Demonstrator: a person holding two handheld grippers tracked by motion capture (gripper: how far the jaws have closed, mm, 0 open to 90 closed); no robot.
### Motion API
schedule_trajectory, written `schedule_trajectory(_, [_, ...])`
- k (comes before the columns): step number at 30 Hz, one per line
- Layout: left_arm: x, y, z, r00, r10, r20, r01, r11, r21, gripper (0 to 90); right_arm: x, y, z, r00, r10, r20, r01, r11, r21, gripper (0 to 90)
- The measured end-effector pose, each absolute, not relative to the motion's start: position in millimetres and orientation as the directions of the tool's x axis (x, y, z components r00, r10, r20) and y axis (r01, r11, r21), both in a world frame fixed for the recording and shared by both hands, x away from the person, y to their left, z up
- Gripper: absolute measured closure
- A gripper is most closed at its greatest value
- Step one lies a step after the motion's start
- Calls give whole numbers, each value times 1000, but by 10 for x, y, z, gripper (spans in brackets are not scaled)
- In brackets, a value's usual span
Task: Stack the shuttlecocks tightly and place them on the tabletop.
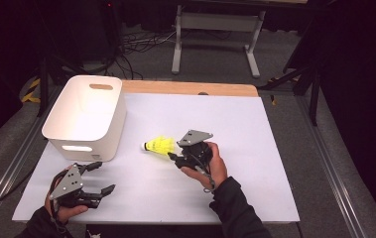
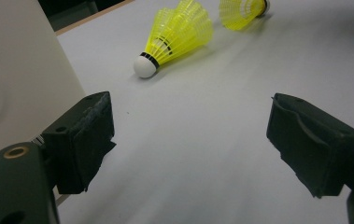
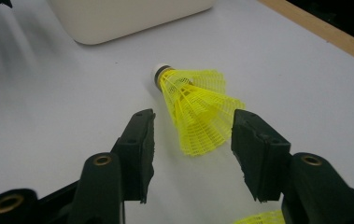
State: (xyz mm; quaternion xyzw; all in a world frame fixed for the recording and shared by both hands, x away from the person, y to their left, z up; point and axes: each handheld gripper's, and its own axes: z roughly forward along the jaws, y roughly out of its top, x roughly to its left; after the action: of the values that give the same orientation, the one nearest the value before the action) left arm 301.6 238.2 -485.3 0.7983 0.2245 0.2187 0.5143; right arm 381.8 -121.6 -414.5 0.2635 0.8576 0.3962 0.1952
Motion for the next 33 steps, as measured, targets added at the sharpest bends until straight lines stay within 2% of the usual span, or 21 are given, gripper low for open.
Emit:
schedule_trajectory(8, [3021, 2384, -4853, 800, 587, 120, 133, -369, 920, 157, 3700, -1376, -4071, -735, 635, -239, 235, 569, 788, 395])
schedule_trajectory(13, [3024, 2384, -4859, 804, 583, 121, 136, -378, 916, 153, 3721, -1546, -4026, -691, 678, -251, 249, 550, 797, 349])
schedule_trajectory(19, [3030, 2397, -4865, 802, 586, 115, 138, -369, 919, 146, 3783, -1685, -4084, -654, 724, -219, 310, 521, 795, 265])
schedule_trajectory(33, [3036, 2435, -4877, 790, 598, 134, 142, -391, 909, 84, 3833, -1717, -4244, -672, 724, -152, 358, 498, 790, 234])
